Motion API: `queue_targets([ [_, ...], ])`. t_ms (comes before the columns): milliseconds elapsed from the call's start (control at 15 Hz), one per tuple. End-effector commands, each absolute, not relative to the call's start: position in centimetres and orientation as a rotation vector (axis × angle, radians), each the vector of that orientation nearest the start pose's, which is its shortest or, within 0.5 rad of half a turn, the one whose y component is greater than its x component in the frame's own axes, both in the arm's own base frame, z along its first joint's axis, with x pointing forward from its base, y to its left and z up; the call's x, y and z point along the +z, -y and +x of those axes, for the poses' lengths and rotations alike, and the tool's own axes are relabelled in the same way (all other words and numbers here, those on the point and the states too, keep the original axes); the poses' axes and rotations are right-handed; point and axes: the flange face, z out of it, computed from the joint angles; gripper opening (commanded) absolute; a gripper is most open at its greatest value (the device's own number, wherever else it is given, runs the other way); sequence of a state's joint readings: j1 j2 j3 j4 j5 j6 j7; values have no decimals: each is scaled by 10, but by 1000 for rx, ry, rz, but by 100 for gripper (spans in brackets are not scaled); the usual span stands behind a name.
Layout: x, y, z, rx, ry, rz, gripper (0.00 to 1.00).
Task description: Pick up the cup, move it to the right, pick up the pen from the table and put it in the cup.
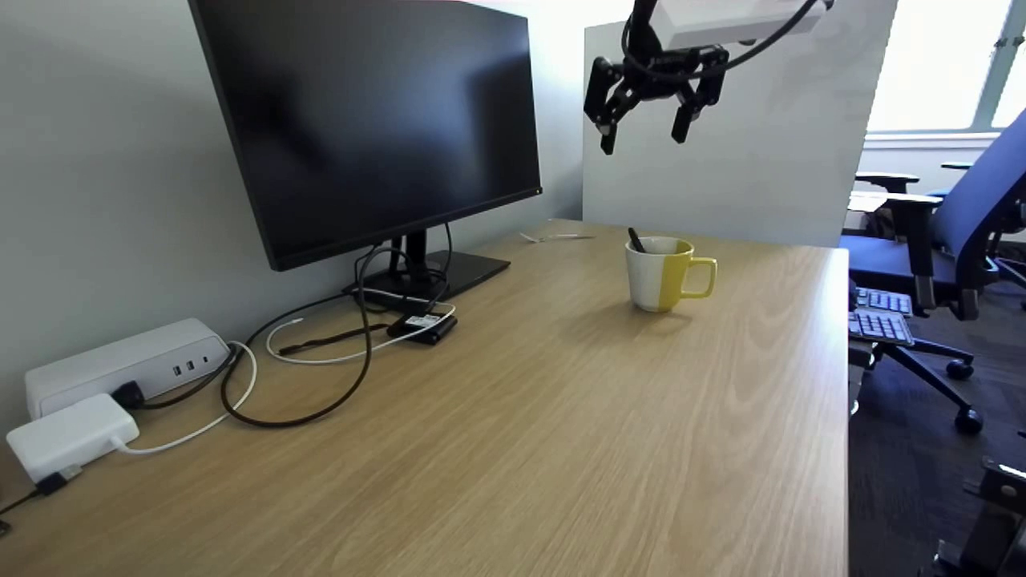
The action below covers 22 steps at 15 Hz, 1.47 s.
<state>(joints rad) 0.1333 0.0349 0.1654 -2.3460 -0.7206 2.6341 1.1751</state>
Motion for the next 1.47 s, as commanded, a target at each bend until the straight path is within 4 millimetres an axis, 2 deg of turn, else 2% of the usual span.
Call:
queue_targets([
  [0,361,-171,478,-654,-416,-3174,100],
  [400,389,-183,452,-479,-397,-3193,100],
  [667,405,-179,442,-277,-387,-3181,100],
  [1000,411,-177,431,38,-176,-3128,100],
  [1267,412,-176,428,212,-45,-3094,100],
  [1400,412,-177,426,280,90,-3050,100],
])
